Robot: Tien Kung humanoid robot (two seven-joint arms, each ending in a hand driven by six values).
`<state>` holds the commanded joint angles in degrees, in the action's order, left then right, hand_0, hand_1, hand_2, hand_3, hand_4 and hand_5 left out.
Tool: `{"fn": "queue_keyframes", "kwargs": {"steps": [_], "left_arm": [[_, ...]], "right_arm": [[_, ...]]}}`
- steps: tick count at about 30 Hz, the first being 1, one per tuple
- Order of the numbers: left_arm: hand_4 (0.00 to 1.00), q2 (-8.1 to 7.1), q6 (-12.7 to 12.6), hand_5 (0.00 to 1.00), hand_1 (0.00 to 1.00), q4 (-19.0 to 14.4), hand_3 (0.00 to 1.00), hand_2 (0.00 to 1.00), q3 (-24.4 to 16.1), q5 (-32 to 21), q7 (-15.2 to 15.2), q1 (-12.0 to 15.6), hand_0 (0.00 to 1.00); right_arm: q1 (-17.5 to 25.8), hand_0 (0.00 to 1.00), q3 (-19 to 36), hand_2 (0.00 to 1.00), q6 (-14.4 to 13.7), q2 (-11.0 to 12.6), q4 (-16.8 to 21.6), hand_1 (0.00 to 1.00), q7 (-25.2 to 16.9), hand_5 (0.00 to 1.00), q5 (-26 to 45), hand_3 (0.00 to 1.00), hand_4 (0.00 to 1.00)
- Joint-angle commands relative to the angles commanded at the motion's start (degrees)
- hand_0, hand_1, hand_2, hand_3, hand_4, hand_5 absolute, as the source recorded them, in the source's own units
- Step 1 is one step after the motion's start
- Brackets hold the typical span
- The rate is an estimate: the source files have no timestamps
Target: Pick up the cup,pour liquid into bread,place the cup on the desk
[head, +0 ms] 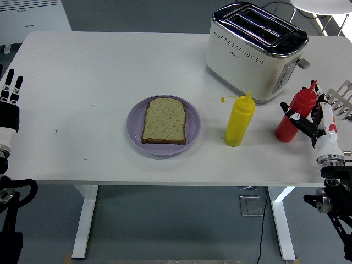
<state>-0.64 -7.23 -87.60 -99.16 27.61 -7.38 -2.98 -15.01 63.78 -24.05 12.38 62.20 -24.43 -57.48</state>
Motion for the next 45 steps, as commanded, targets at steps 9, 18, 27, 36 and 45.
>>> {"fn": "queue_keyframes", "kwargs": {"steps": [9, 18, 27, 36, 45], "left_arm": [[0.49, 0.02, 0.0, 0.998, 0.808, 0.02, 0.837, 0.858, 0.12, 0.03, -0.02, 0.21, 0.817], [0.491, -0.03, -0.01, 0.998, 0.807, 0.01, 0.838, 0.856, -0.03, 0.04, -0.02, 0.1, 0.817], [0.491, -0.05, -0.06, 0.998, 0.806, 0.0, 0.838, 0.855, -0.31, 0.01, -0.06, 0.0, 0.817], [0.489, -0.03, -0.05, 0.998, 0.803, -0.01, 0.838, 0.851, -0.4, 0.03, -0.05, 0.0, 0.817], [0.489, -0.06, -0.04, 0.998, 0.802, -0.02, 0.838, 0.851, -0.39, 0.02, -0.05, -0.13, 0.816]], "right_arm": [[0.08, 0.756, -1.37, 0.729, -0.85, -0.18, -0.48, 0.703, -1.29, 0.286, 2.25, 0.914, 0.937], [-0.31, 0.45, -2.54, 0.56, -2.36, -0.34, -0.85, 0.508, -4.28, 0.204, 6.38, 0.771, 0.866], [-0.79, 0.375, -3.02, 0.493, -3.74, -0.53, -1.82, 0.437, -6.24, 0.165, 10.1, 0.695, 0.825], [-0.77, 0.327, -3.17, 0.476, -3.58, -0.54, -2.23, 0.389, -6.86, 0.085, 12.27, 0.578, 0.728], [-0.8, 0.35, -2.96, 0.469, -3.56, -0.49, -1.9, 0.372, -7.65, 0.078, 14.38, 0.561, 0.714]]}}
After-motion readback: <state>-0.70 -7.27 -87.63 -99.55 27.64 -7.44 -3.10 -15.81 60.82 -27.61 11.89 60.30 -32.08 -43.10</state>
